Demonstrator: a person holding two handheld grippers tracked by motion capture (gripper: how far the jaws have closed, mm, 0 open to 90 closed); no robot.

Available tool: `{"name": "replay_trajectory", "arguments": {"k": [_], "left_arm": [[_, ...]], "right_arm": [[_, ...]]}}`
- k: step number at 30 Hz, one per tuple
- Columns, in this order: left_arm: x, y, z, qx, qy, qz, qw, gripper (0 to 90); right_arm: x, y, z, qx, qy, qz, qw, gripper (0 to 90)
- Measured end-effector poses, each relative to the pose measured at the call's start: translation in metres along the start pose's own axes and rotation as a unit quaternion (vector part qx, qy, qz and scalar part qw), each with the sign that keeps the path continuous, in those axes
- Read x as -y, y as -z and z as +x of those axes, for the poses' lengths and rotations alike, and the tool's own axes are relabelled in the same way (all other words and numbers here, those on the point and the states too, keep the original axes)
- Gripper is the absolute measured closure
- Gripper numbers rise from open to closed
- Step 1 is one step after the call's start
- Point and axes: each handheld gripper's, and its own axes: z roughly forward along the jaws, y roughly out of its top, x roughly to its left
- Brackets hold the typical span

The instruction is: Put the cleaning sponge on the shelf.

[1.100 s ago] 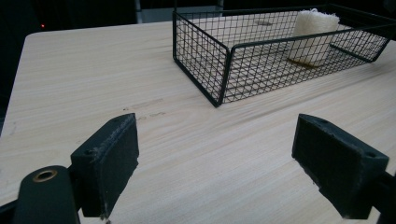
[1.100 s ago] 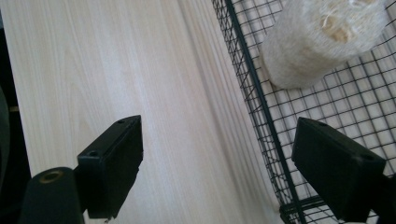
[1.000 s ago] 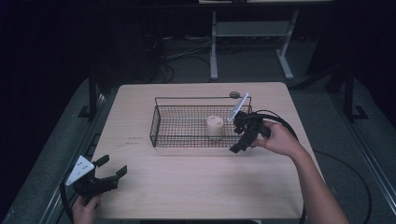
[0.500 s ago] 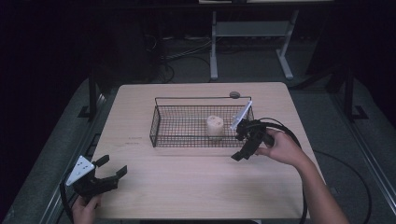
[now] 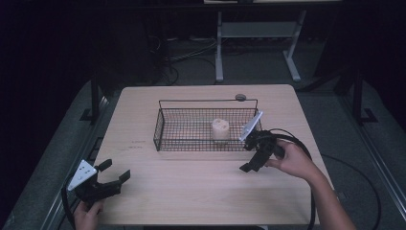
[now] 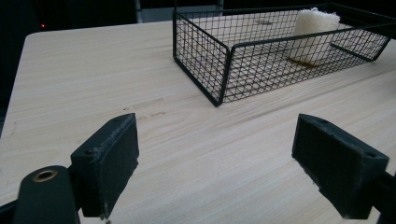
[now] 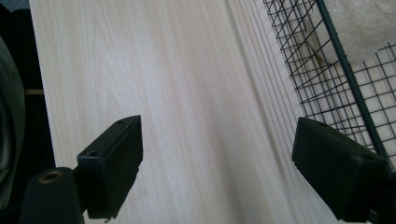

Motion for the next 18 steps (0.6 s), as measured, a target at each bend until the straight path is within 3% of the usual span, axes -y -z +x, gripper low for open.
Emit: {"name": "replay_trajectory", "arguments": {"k": [3, 18], "left_arm": [[0.0, 0.0, 0.0, 0.0, 0.0, 0.001, 1.0, 13.9], [0.0, -0.001, -0.001, 0.0, -0.001, 0.002, 1.0, 14.0]], "right_arm": [[0.005, -0.002, 0.002, 0.002, -0.001, 0.009, 1.0, 16.1], [0.033, -0.01, 0.009, 0.0, -0.016, 0.001, 0.9999, 16.0]]}}
